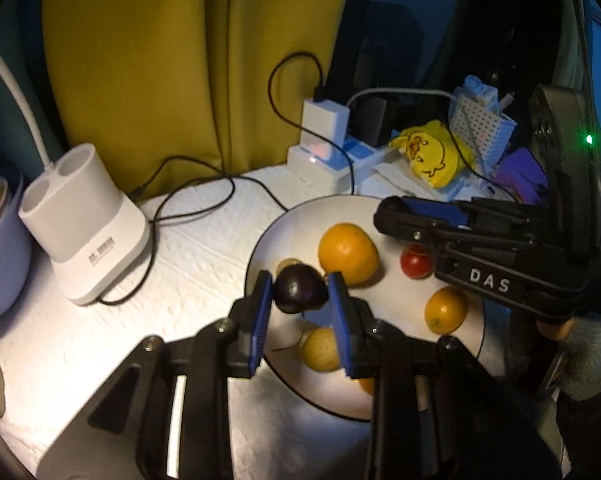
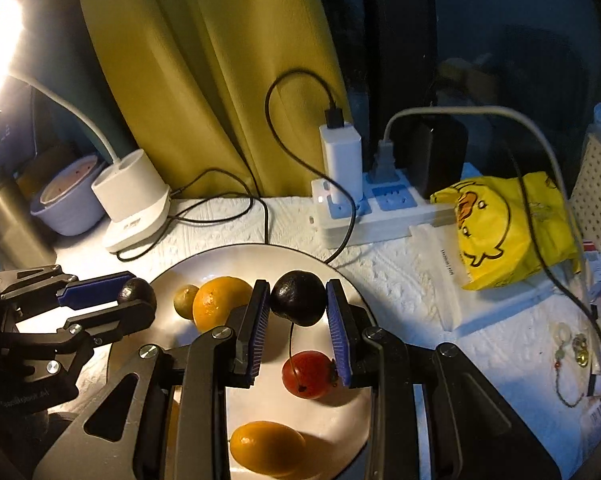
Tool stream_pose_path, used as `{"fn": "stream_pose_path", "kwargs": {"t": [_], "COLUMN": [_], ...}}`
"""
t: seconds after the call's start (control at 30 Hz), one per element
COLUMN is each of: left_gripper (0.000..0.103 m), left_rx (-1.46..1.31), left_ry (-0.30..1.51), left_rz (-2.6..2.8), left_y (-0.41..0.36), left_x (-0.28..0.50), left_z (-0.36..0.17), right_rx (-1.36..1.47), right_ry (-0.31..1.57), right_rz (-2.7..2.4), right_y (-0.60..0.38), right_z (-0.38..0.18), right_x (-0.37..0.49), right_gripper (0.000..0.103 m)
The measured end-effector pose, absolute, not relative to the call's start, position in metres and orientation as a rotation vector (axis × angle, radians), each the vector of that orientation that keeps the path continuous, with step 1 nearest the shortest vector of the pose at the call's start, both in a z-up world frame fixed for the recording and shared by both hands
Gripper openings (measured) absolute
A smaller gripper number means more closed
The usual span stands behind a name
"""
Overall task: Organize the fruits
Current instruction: 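Carry both dark plums onto the white plate and open both grippers, then move both open grippers back over the grey tray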
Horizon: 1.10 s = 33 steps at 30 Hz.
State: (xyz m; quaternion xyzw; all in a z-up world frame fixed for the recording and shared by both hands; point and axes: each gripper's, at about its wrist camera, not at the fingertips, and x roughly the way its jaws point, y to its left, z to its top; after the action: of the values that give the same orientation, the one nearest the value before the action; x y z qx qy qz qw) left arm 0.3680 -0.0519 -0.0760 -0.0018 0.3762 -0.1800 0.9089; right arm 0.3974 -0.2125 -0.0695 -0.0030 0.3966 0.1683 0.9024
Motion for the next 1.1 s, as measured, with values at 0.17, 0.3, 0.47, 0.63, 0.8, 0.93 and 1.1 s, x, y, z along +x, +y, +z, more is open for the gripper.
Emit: {"fn": "stream_pose_path", "kwargs": {"t": [0.17,0.3,0.47,0.63,0.8,0.93,1.1], "left_gripper": [0.03,0.036,0.041,0.041,0.041,0.041,0.042], "left_rx": [-0.007,-0.014,-0.018,-0.025,-0.036,-0.044,-0.051], "left_ry": [0.787,0.779,0.757,0.727,0.707,0.695,0.684], "left_rz": [-0.373,-0.367,-0.359,-0.349,-0.34,-0.332,-0.327], "left_y": [-0.052,-0.05,-0.047,-0.043,-0.038,-0.033,-0.028], "left_x": [0.37,0.368,0.358,0.343,0.324,0.307,0.284], "left_z": [-0.079,-0.077,-0.068,-0.054,-0.044,-0.038,-0.034], "right_rx": [0.0,0.002,0.008,0.004,0.004,0.005,0.004], "right_ry": [0.835,0.833,0.816,0.799,0.783,0.773,0.775], "right_rz": [0.345,0.331,0.322,0.322,0.333,0.346,0.359], "right_y": [-0.213,-0.215,-0.218,-0.218,-0.213,-0.209,-0.204], "right_z": [-0.074,-0.072,-0.063,-0.052,-0.04,-0.031,-0.026], "right_x": [0.398,0.396,0.389,0.376,0.359,0.342,0.318], "right_gripper": [0.031,0.034,0.038,0.038,0.038,0.038,0.038]}}
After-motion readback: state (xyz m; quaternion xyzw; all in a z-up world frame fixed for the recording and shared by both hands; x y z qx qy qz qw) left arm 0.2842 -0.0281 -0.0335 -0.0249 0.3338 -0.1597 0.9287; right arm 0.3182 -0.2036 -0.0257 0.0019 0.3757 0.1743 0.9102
